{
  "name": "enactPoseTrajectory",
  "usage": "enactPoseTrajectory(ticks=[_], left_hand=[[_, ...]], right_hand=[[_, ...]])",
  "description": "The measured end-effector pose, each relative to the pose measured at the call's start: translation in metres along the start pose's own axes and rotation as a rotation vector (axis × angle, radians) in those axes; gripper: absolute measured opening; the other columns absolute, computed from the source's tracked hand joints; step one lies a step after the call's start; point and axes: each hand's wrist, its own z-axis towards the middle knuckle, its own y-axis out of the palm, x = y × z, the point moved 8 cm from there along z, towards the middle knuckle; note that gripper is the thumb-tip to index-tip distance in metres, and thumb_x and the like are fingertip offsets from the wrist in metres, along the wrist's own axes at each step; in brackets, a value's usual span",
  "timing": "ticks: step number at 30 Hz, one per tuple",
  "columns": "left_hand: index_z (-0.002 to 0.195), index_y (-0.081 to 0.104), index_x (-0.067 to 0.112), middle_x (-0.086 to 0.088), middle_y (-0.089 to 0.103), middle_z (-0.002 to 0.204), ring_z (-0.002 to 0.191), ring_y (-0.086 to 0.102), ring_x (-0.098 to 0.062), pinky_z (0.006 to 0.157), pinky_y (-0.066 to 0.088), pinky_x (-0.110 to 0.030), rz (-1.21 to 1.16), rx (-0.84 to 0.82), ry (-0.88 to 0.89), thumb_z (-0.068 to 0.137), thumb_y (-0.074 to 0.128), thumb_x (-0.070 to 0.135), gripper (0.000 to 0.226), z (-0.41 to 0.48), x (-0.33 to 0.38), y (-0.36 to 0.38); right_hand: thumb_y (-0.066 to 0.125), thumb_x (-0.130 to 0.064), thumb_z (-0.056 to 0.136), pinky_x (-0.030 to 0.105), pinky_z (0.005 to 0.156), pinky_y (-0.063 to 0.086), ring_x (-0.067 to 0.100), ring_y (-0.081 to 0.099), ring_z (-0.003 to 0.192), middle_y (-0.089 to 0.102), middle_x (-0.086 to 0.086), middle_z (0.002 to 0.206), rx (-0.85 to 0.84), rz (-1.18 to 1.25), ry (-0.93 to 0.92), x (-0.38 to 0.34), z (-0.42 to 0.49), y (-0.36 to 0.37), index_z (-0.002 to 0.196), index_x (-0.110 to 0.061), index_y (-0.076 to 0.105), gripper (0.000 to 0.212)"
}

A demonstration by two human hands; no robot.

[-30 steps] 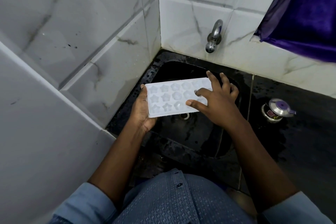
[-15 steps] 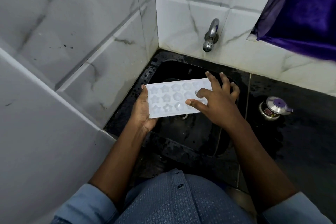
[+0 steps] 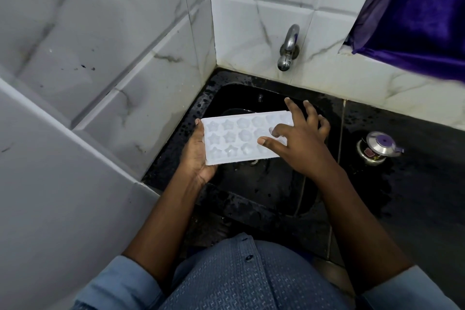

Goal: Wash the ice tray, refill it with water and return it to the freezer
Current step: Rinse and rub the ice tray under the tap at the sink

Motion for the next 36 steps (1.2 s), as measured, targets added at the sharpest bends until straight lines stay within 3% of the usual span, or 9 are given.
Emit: enactPoseTrajectory(ticks=[5, 15, 18, 22, 28, 33, 36], left_hand=[[0.137, 0.063, 0.008, -0.018, 0.075, 0.128, 0.110, 0.077, -0.033, 0.078, 0.066, -0.045, -0.032, -0.001, -0.004, 0.109, 0.029, 0.065, 0.072, 0.002, 0.000, -0.002], [0.148, 0.058, 0.008, -0.018, 0.069, 0.140, 0.125, 0.069, -0.037, 0.095, 0.061, -0.053, -0.025, 0.016, 0.001, 0.108, 0.030, 0.068, 0.077, 0.008, 0.004, -0.010], [0.145, 0.060, 0.009, -0.018, 0.072, 0.135, 0.117, 0.074, -0.035, 0.086, 0.065, -0.049, -0.032, 0.019, 0.001, 0.108, 0.030, 0.068, 0.076, 0.007, 0.007, -0.010], [0.149, 0.057, 0.008, -0.018, 0.070, 0.139, 0.126, 0.069, -0.037, 0.091, 0.063, -0.051, -0.020, 0.024, -0.002, 0.107, 0.030, 0.069, 0.079, 0.008, 0.005, -0.010], [0.140, 0.064, 0.011, -0.016, 0.074, 0.132, 0.112, 0.076, -0.033, 0.078, 0.066, -0.047, -0.042, 0.047, 0.007, 0.108, 0.030, 0.067, 0.073, 0.008, 0.012, -0.010], [0.138, 0.064, 0.012, -0.015, 0.075, 0.130, 0.112, 0.076, -0.032, 0.078, 0.066, -0.046, -0.026, 0.068, 0.027, 0.109, 0.028, 0.066, 0.072, 0.008, 0.015, -0.009], [0.144, 0.061, 0.010, -0.016, 0.073, 0.134, 0.117, 0.074, -0.033, 0.082, 0.065, -0.047, -0.013, 0.045, 0.022, 0.108, 0.028, 0.068, 0.075, 0.007, 0.013, -0.007]], right_hand=[[0.055, -0.080, 0.087, 0.057, 0.121, 0.003, 0.025, -0.006, 0.161, 0.006, -0.003, 0.176, 0.096, 0.012, 0.040, 0.014, -0.002, -0.011, 0.105, -0.033, 0.053, 0.051], [0.051, -0.081, 0.088, 0.059, 0.122, -0.002, 0.029, -0.008, 0.160, 0.004, -0.001, 0.177, 0.074, -0.037, 0.073, 0.024, -0.001, -0.010, 0.124, -0.040, 0.070, 0.058], [0.049, -0.082, 0.088, 0.059, 0.122, -0.001, 0.029, -0.007, 0.160, 0.005, -0.001, 0.177, 0.071, -0.049, 0.068, 0.021, 0.001, -0.008, 0.124, -0.039, 0.069, 0.060], [0.047, -0.084, 0.090, 0.060, 0.122, 0.001, 0.029, -0.007, 0.161, 0.007, 0.000, 0.177, 0.081, -0.038, 0.059, 0.021, 0.005, -0.008, 0.112, -0.036, 0.069, 0.058], [0.041, -0.087, 0.088, 0.061, 0.121, 0.001, 0.030, -0.007, 0.160, 0.005, 0.000, 0.177, 0.074, -0.064, 0.050, 0.023, 0.007, -0.006, 0.127, -0.039, 0.066, 0.066], [0.029, -0.089, 0.087, 0.061, 0.121, 0.001, 0.029, -0.007, 0.160, 0.005, -0.001, 0.177, 0.075, -0.067, 0.057, 0.024, 0.008, -0.003, 0.133, -0.041, 0.062, 0.075], [0.028, -0.089, 0.087, 0.060, 0.121, 0.001, 0.030, -0.006, 0.160, 0.007, 0.000, 0.177, 0.075, -0.066, 0.051, 0.023, 0.008, -0.003, 0.120, -0.037, 0.067, 0.073]])
